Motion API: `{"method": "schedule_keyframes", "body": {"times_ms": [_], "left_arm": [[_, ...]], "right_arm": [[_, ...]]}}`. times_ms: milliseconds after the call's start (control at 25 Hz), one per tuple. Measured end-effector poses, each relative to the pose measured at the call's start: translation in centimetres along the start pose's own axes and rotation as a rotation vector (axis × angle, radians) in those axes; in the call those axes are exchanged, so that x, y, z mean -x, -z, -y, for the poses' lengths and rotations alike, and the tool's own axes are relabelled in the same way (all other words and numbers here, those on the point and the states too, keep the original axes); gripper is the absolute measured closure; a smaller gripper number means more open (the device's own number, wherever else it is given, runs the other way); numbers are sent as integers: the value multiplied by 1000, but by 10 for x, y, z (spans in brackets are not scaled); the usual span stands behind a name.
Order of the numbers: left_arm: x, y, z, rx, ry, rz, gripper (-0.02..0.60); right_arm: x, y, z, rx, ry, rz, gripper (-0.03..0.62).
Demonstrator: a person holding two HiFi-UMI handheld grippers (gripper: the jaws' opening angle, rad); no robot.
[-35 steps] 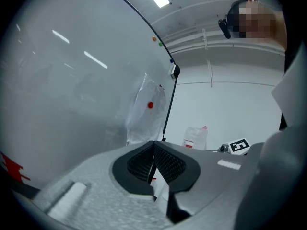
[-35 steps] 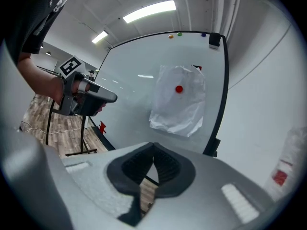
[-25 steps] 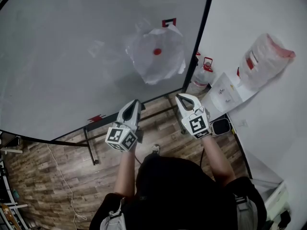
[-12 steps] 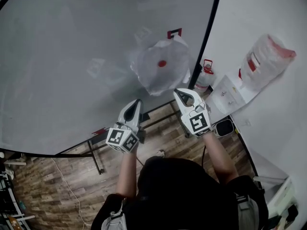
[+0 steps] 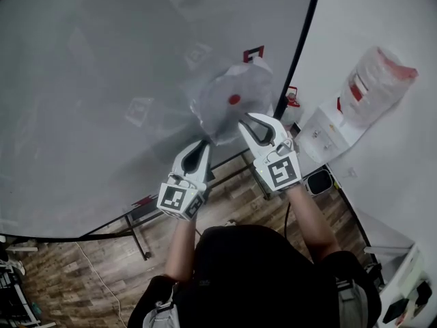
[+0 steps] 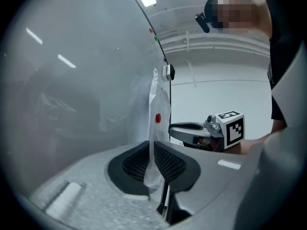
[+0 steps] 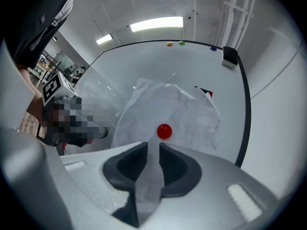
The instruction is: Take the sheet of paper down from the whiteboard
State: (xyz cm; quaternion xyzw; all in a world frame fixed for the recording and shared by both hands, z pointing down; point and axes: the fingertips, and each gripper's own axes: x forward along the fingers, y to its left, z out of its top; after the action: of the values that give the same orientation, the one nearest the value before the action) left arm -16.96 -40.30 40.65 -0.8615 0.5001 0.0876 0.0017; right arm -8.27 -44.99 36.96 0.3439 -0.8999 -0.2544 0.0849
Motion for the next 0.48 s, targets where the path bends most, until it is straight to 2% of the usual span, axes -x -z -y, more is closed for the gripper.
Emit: {"method": "schedule_keyframes", "body": {"times_ms": [160,480], "left_arm": [[-4,-10,-1,-36,28,16,563],[-13,-10,0,-36,64,6,512]], "right_arm": [[-11,-8,7,3,27,19,493],[-23,-13,12,14,58,34,451]]}}
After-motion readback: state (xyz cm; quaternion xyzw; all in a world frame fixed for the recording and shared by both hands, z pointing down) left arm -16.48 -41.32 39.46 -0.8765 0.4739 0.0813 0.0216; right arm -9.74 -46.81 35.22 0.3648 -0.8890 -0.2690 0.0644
